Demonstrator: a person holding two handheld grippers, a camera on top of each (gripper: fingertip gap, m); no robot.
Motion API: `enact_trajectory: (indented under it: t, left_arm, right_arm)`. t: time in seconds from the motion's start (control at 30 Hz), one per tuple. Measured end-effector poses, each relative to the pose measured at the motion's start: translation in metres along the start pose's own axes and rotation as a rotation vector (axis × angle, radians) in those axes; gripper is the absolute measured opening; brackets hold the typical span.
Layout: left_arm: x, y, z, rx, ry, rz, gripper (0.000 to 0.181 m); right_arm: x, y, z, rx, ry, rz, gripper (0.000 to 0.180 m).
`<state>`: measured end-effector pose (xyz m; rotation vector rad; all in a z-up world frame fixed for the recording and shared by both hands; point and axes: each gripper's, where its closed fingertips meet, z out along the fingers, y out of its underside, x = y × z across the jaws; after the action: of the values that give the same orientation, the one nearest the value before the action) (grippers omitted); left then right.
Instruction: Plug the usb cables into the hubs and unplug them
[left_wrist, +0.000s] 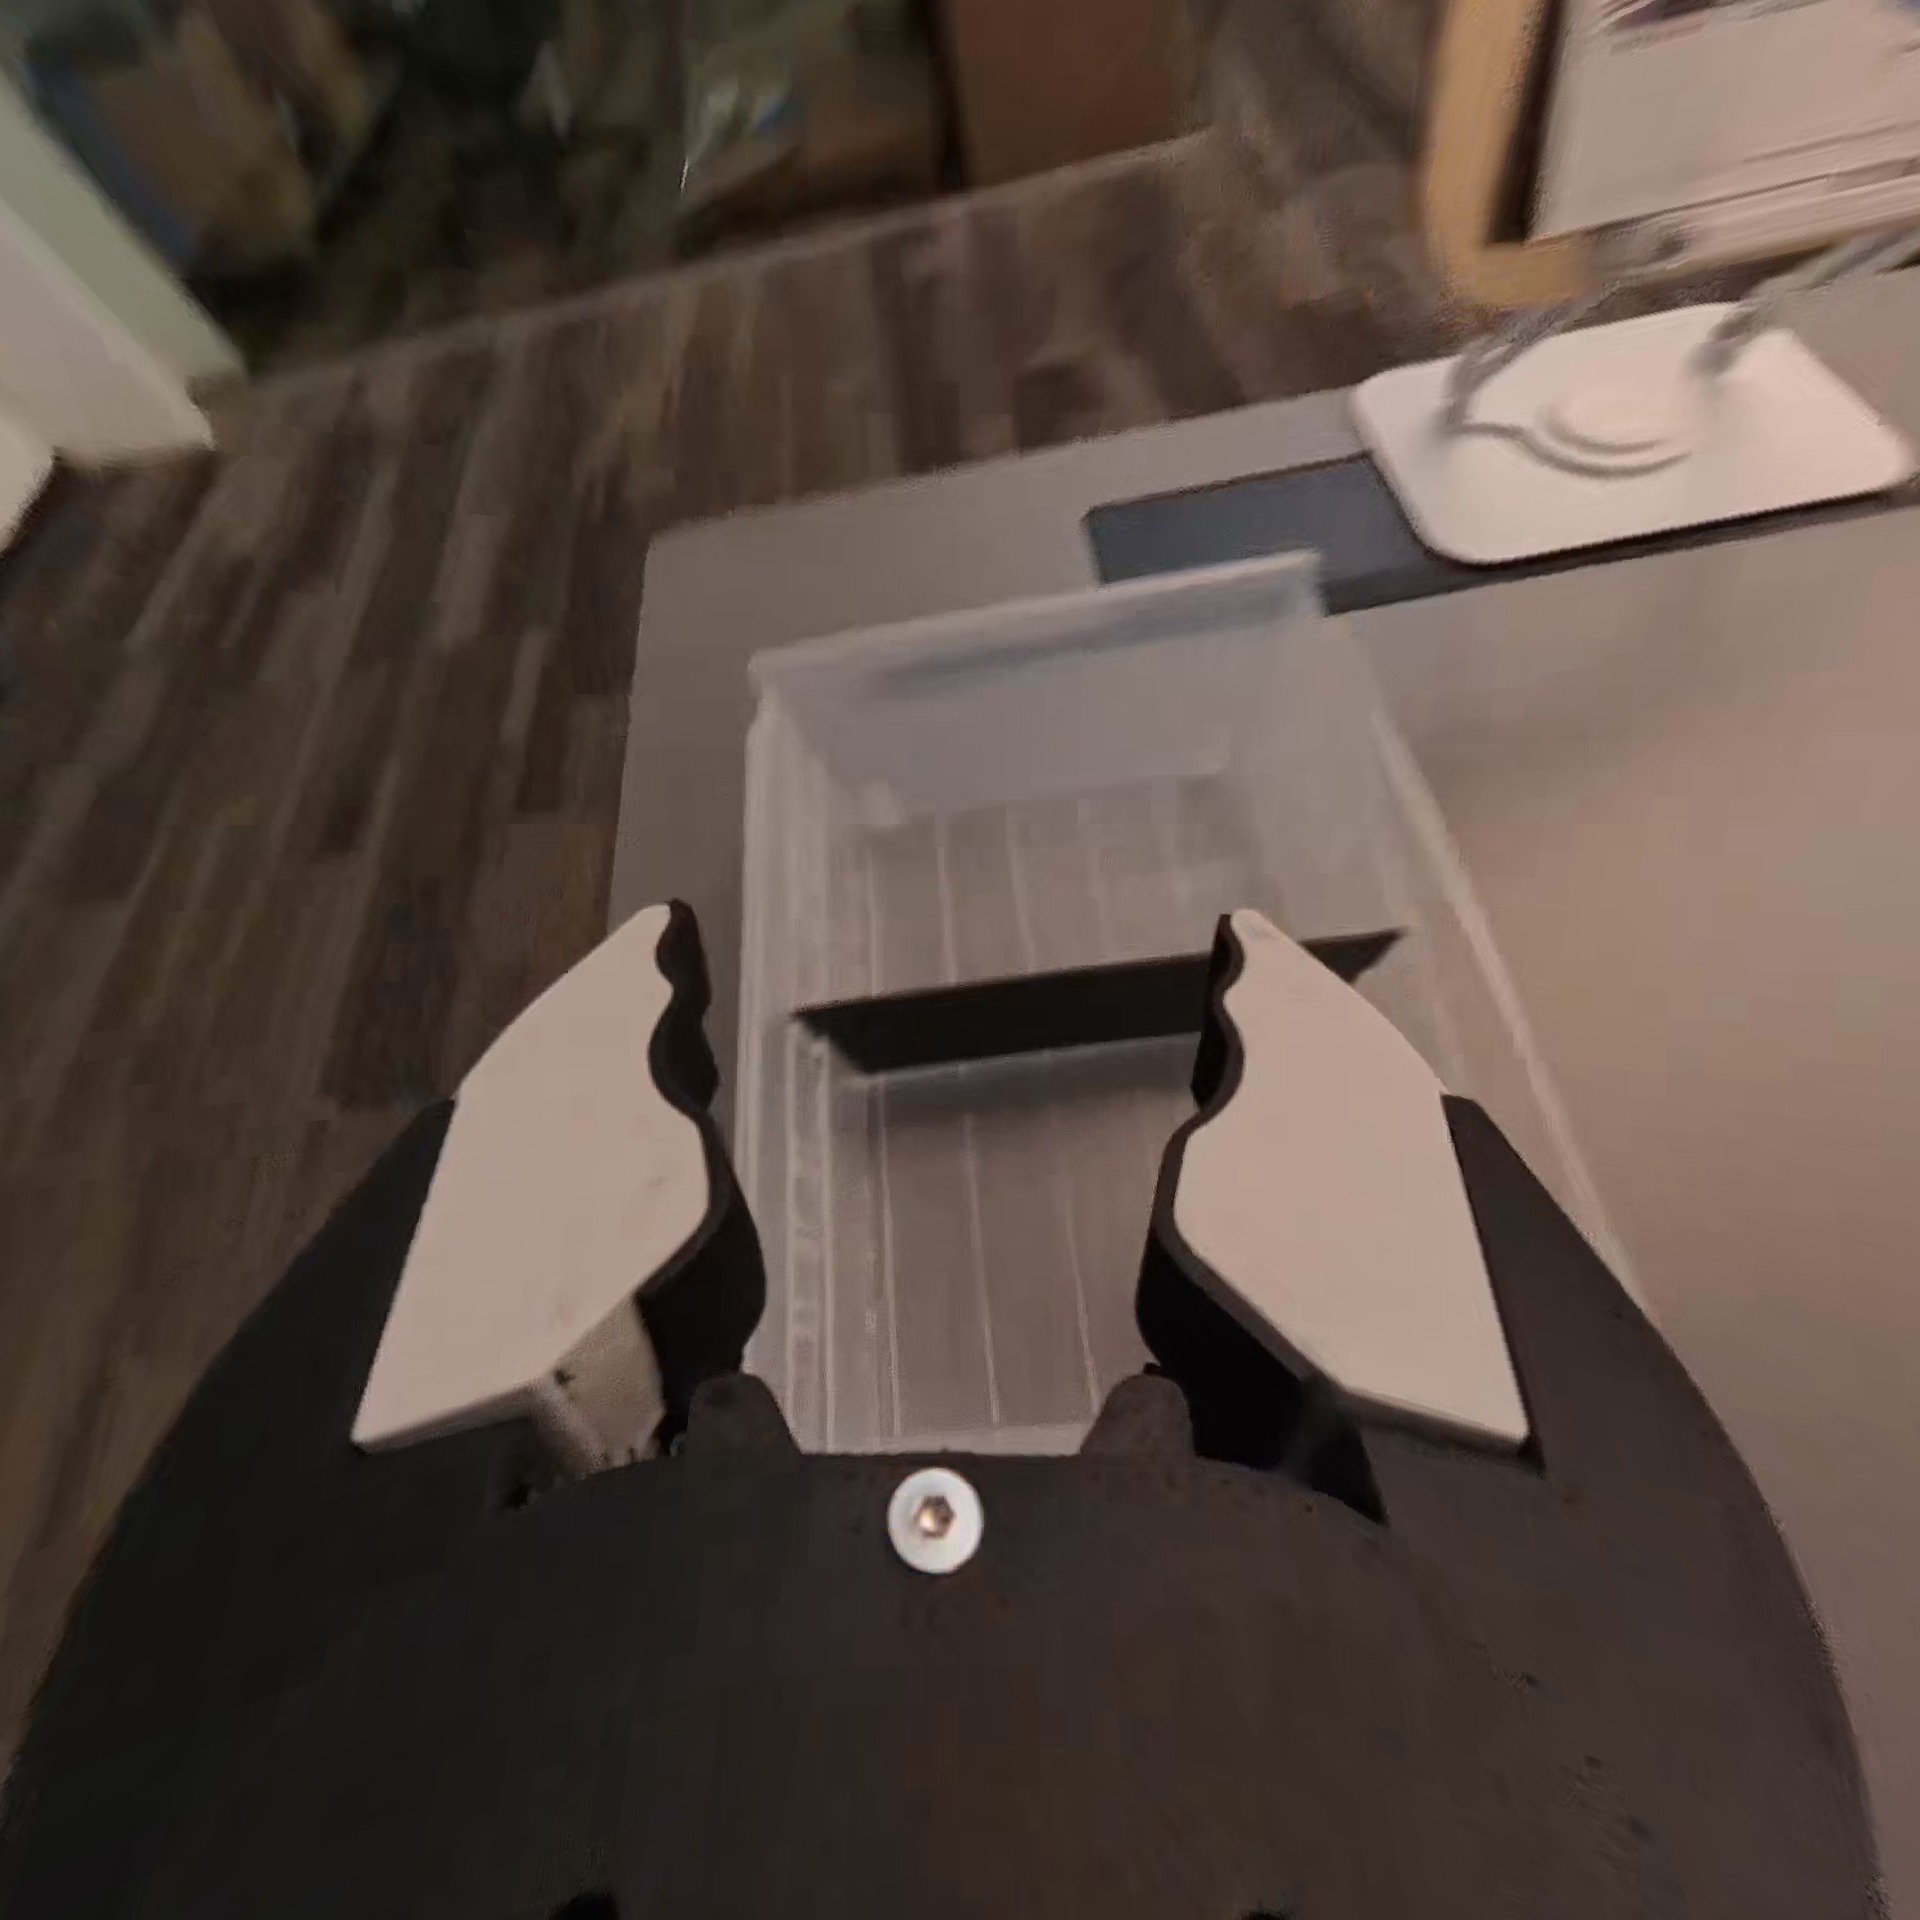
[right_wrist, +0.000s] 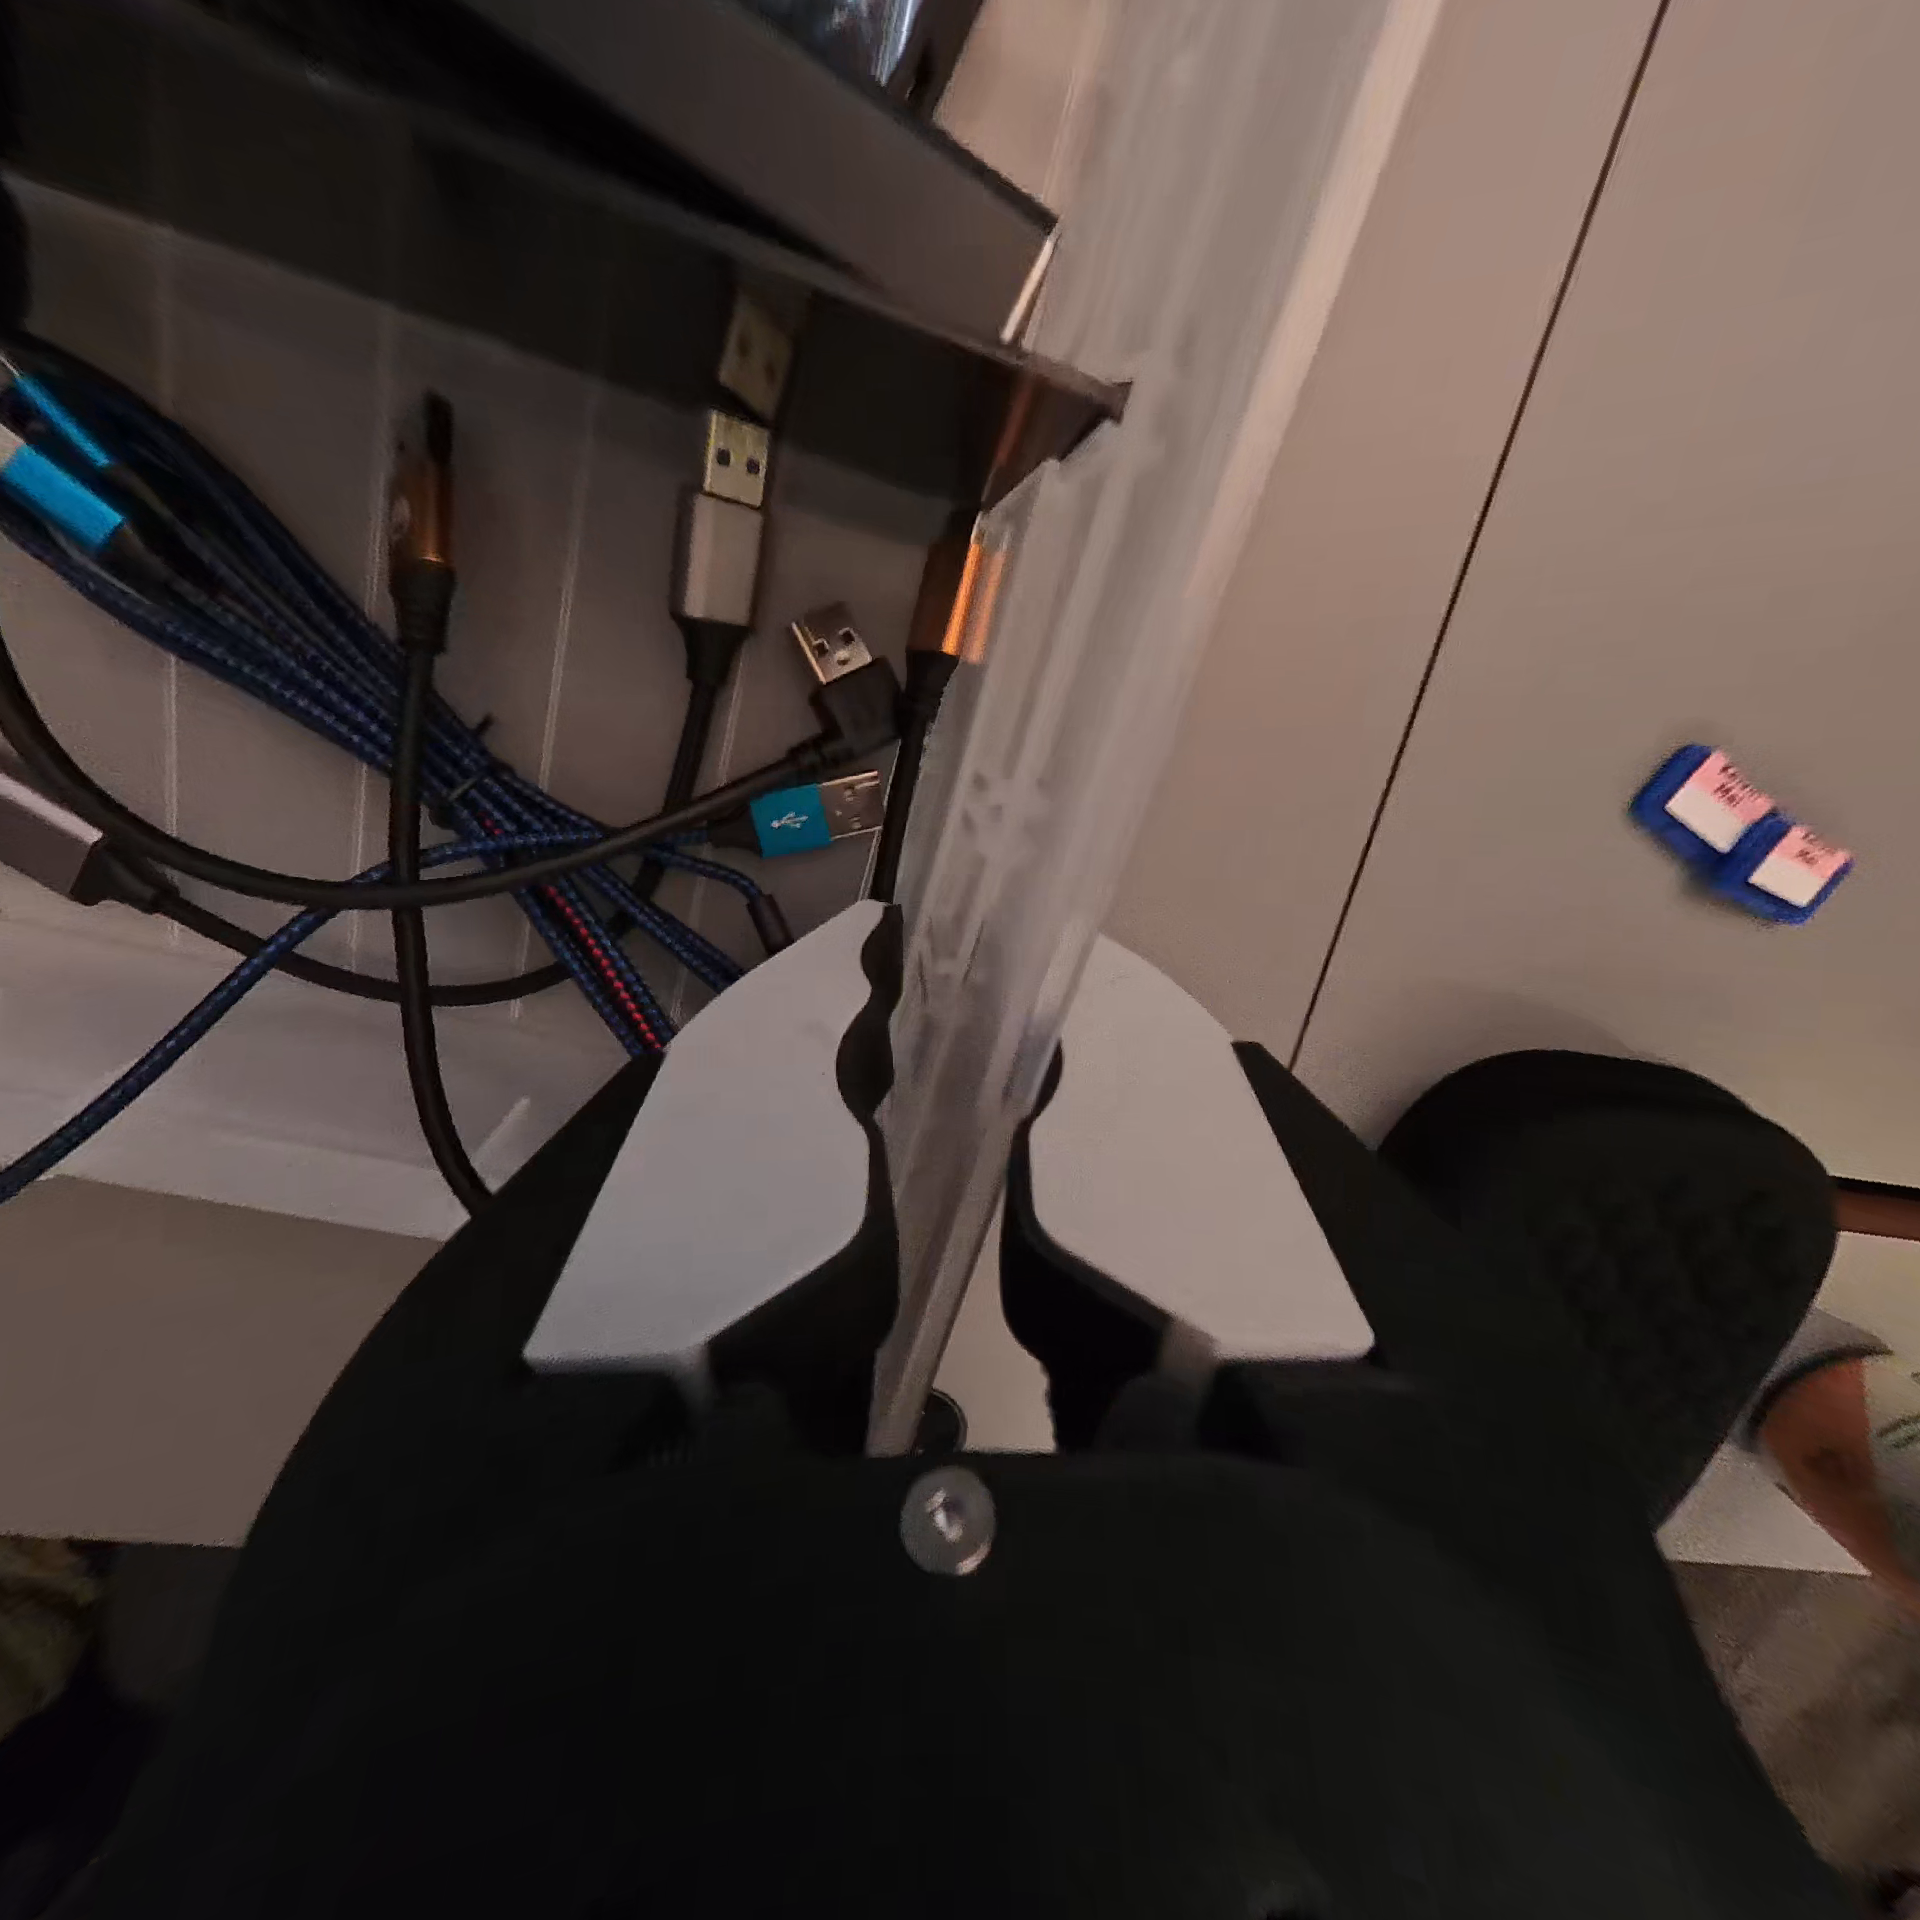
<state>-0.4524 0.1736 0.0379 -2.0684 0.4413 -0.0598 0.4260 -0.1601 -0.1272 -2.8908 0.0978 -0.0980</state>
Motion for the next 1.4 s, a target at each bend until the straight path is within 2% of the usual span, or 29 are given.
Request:
enact_trajectory:
  t: [0.1, 0.23, 0.4, 0.47, 0.53, 0.63, 0.73, 0.93, 1.1, 1.2, 1.4]
  left_arm:
    - [-0.028, 0.040, 0.020, -0.094, 0.076, -0.193, 0.088]
    - [-0.047, 0.086, 0.032, -0.196, 0.155, -0.402, 0.090]
    - [-0.040, 0.116, 0.036, -0.316, 0.235, -0.434, 0.087]
    - [-0.041, 0.126, 0.040, -0.364, 0.220, -0.429, 0.085]
    - [-0.034, 0.133, 0.044, -0.408, 0.248, -0.422, 0.077]
    - [-0.022, 0.141, 0.047, -0.487, 0.292, -0.440, 0.041]
    - [-0.021, 0.150, 0.046, -0.569, 0.223, -0.318, 0.011]
    - [0.025, 0.142, 0.051, -0.659, 0.289, -0.124, 0.011]
    - [0.083, 0.136, 0.054, -0.781, 0.387, -0.004, 0.017]
    - [0.109, 0.135, 0.056, -0.849, 0.372, 0.143, 0.019]
    - [0.170, 0.127, 0.056, -0.906, 0.420, 0.236, 0.022]
  right_arm:
    - [-0.013, 0.001, -0.002, 0.028, -0.104, 0.069, 0.009]
    - [-0.017, 0.006, -0.003, 0.026, -0.082, 0.080, 0.010]
    - [-0.026, 0.006, -0.004, 0.028, -0.088, 0.090, 0.009]
    - [-0.031, 0.005, -0.005, 0.029, -0.094, 0.084, 0.009]
    - [-0.037, 0.004, -0.005, 0.026, -0.100, 0.071, 0.009]
    - [-0.048, 0.002, -0.005, 0.019, -0.108, 0.046, 0.009]
    - [-0.060, -0.003, -0.005, 0.010, -0.112, 0.028, 0.009]
    - [-0.096, -0.023, -0.002, 0.007, -0.112, -0.014, 0.009]
    - [-0.140, -0.043, 0.000, -0.007, -0.121, -0.049, 0.009]
    - [-0.171, -0.055, 0.000, -0.012, -0.117, -0.046, 0.009]
    - [-0.215, -0.075, 0.003, -0.014, -0.030, -0.111, 0.019]
